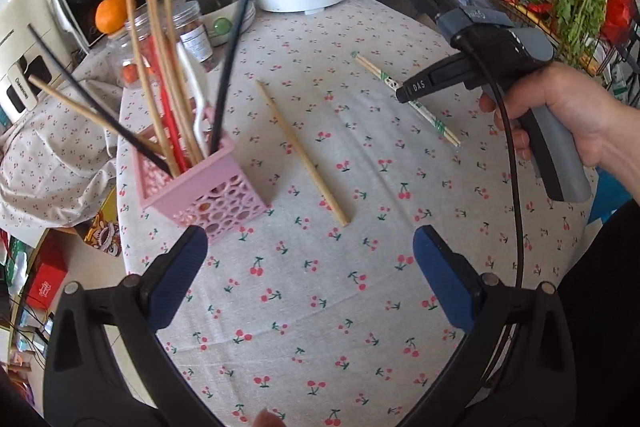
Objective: Organize utensils
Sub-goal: 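Close the left gripper on the last wooden chopstick while the right holds the wrapped pair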
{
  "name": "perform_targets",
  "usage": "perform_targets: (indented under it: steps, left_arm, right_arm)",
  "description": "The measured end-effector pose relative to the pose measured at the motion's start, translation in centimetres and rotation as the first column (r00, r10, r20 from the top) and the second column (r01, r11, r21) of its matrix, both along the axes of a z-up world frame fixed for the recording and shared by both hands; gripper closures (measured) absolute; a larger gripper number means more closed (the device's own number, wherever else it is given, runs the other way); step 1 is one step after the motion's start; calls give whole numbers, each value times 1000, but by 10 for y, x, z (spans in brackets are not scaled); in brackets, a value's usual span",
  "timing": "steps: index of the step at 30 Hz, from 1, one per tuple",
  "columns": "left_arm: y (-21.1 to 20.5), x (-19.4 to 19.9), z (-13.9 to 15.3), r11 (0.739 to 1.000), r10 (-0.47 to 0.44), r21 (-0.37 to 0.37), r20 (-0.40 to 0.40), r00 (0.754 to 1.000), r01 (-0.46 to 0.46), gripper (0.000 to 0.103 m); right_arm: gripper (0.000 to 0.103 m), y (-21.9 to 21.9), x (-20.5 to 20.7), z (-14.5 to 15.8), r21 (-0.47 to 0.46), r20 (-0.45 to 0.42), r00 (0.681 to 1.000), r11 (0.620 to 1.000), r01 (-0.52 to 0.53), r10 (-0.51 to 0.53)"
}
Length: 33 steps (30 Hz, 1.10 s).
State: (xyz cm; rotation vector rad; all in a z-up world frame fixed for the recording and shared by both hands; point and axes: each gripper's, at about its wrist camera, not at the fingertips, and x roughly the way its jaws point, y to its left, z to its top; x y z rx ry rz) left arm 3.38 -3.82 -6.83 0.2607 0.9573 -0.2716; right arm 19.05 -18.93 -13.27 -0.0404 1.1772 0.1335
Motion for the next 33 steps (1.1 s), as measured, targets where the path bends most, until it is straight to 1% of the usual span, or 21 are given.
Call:
perform_targets:
  steps: [3,5,8,10,12,16,18,21,22,23,24,28,30,32,33]
  left_arm:
    - [-27,6,-4,1000,-18,10,-11,1000,18,1]
    - [-43,13,-10,1000,6,16,-21,1000,-6,1]
    - [-58,28,-15,998,70,-2,-15,997,-70,1]
    - [-63,44,-19,989,145,-21,-8,989,-145,1]
    - [-65,64,-23,974,225,-39,-1,974,-225,1]
    - [-64,109,-37,932,362,-39,38,931,-361,5]
    - [-58,131,-47,903,429,-20,34,903,-428,11]
    - [-46,156,-59,860,510,-17,12,860,-510,18]
    - [-42,162,-62,850,527,-19,8,850,-527,19]
    - [-40,167,-64,841,541,-17,8,841,-541,23]
    - [-38,171,-66,834,551,-8,11,834,-551,24]
    - [-33,182,-72,820,571,22,10,821,-571,28]
    - [-30,185,-76,811,584,37,-13,812,-583,30]
    - [-27,187,-84,807,591,46,-64,804,-589,31]
    - [-25,184,-83,804,594,21,-63,802,-594,34]
  right_arm:
    - [94,-35,-7,7,30,3,999,998,49,-49]
    - [94,-60,-11,10,53,-3,996,995,85,-85]
    - [94,-90,-14,15,91,-8,992,987,130,-130]
    - [94,-104,-17,17,121,-7,989,981,151,-151]
    - [94,-114,-19,20,143,-6,987,977,159,-159]
    - [94,-121,-20,23,182,-5,987,970,160,-162]
    - [94,-121,-18,24,196,-4,988,968,155,-157]
    - [94,-119,-18,25,207,2,989,968,144,-148]
    - [94,-117,-17,25,209,2,990,968,140,-143]
    - [94,-117,-17,25,210,2,990,968,134,-138]
    - [94,-116,-16,25,210,2,991,969,128,-132]
    - [94,-112,-13,23,211,4,994,971,109,-112]
    - [94,-110,-12,23,212,6,995,972,100,-104]
    - [94,-108,-12,24,214,9,995,972,93,-97]
    - [94,-107,-12,25,216,10,995,972,90,-95]
